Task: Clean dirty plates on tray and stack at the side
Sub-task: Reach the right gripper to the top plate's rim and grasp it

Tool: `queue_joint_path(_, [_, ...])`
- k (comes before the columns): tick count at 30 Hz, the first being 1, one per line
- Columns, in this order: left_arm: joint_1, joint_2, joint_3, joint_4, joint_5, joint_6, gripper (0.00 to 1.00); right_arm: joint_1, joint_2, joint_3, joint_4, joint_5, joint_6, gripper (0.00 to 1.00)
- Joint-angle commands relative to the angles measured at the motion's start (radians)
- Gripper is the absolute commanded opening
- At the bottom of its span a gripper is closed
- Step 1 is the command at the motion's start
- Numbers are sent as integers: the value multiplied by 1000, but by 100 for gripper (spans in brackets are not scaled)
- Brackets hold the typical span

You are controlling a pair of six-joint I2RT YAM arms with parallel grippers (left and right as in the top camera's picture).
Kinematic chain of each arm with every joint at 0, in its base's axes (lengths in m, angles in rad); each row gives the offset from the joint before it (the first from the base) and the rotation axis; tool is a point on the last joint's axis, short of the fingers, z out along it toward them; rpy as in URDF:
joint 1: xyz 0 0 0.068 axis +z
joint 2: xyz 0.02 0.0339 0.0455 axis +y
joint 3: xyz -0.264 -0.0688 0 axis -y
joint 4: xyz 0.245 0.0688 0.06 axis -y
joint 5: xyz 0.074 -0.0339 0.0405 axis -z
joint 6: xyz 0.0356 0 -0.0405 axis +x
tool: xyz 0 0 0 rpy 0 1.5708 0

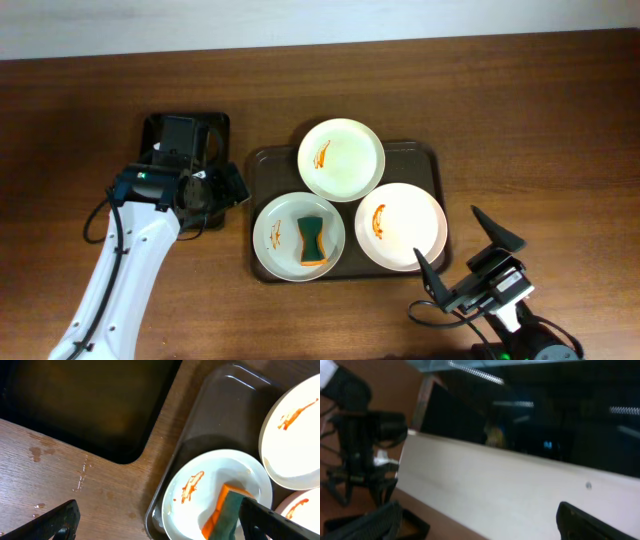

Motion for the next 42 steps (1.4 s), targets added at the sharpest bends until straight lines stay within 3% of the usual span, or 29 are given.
queue_joint_path(1, [5,3,-9,-9,-50,8,100,-6,64,219,-160,53,-36,99])
queue_joint_path(3, [5,3,-9,-13,-50,9,100,-6,237,488,-534,43,-156,98])
queue_joint_path(6, [5,3,-9,-13,-50,8,100,-6,560,909,-1087,34,-187,98])
queue_joint_path(8, [5,3,-9,-17,-50,8,100,-6,721,1107,-1283,2,-147,98])
queue_joint_path(10, [5,3,-9,-24,-50,8,100,-6,838,1229,-1421,-163,-66,98])
queue_joint_path(12, [5,3,-9,-26,-49,8,100,-6,924,1268,-1423,-266,-66,98])
queue_joint_path(14, [5,3,-9,-29,-44,8,100,-6,992,1268,-1428,-245,-30,98])
queue_joint_path(16, [3,3,-9,-33,-38,8,100,10,1062,1268,-1524,-106,39,99])
queue_joint_path(18, [3,3,-9,-43,-38,8,100,80,1125,1268,-1628,207,50,99])
queue_joint_path(20, [3,3,-9,-43,-38,8,100,159,1194,1268,-1666,377,99,99])
queue_joint_path(23, [3,3,-9,-39,-38,8,100,235,1310,1268,-1619,389,273,99])
queue_joint_path(26, [3,3,-9,-39,-38,8,100,300,1455,1268,-1565,385,258,97])
queue_joint_path(27, [3,3,-9,-39,-38,8,100,322,1504,1268,-1564,377,225,93])
queue_joint_path(28, [3,3,-9,-37,-38,8,100,350,1556,1268,-1558,375,206,75])
queue_joint_path(30, [3,3,-9,-34,-38,8,100,406,1651,1268,-1495,375,206,55])
queue_joint_path(36, [3,3,-9,-26,-38,8,100,476,1820,1268,-1357,377,236,55])
queue_joint_path(39, [3,3,-9,-25,-38,8,100,506,1891,1268,-1339,370,236,44])
queue_joint_path(42, [3,3,-9,-24,-38,8,100,526,1904,1268,-1331,372,236,43])
